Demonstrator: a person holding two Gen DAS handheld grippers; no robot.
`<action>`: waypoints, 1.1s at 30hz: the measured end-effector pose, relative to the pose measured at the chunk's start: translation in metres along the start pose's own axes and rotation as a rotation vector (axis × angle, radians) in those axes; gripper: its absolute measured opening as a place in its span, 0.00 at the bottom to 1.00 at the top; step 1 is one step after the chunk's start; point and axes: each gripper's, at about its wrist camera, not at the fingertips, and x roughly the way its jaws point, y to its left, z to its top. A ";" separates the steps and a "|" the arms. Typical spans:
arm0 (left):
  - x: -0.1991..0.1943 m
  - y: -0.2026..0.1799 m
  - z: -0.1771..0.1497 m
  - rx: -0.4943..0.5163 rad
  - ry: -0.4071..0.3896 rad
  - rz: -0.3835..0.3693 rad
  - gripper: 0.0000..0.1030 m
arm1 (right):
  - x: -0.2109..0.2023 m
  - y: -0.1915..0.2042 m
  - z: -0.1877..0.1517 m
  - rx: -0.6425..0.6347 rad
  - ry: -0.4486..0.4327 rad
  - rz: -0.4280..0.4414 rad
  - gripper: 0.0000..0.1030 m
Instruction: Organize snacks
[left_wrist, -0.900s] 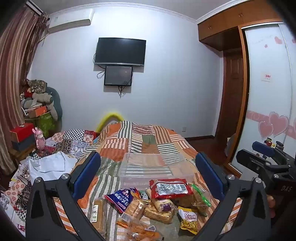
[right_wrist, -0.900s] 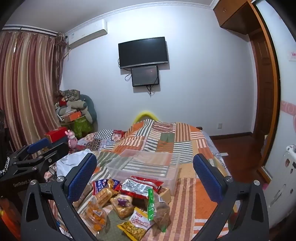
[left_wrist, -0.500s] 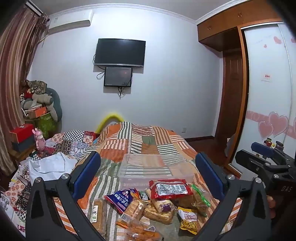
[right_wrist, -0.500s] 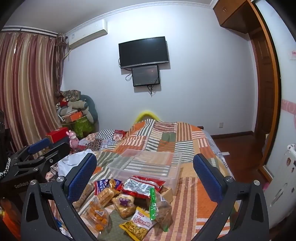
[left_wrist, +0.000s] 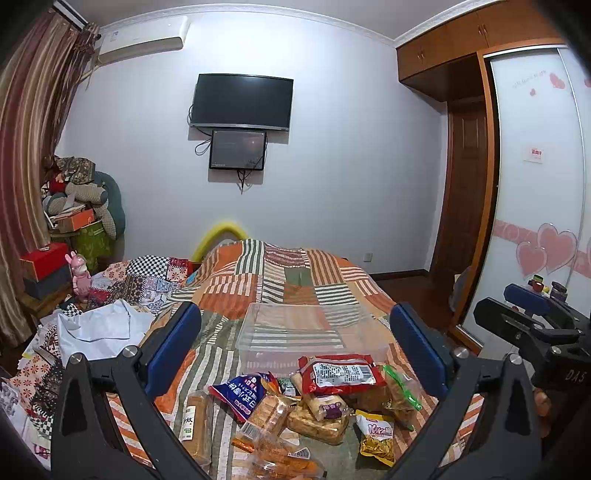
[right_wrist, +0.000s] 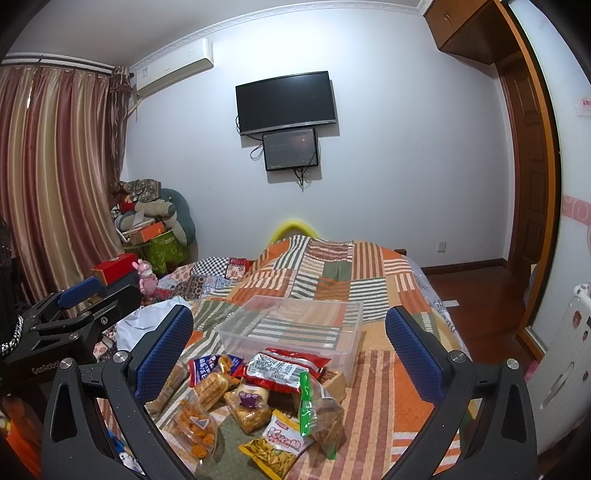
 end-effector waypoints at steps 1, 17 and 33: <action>0.000 0.000 0.000 -0.001 0.000 -0.001 1.00 | 0.000 0.000 0.001 0.000 0.000 -0.001 1.00; -0.002 -0.001 0.000 -0.001 -0.009 -0.008 1.00 | -0.003 0.001 0.003 0.004 -0.005 0.008 1.00; -0.002 0.000 0.000 -0.002 -0.007 -0.007 1.00 | -0.002 0.000 0.001 0.015 0.001 0.015 1.00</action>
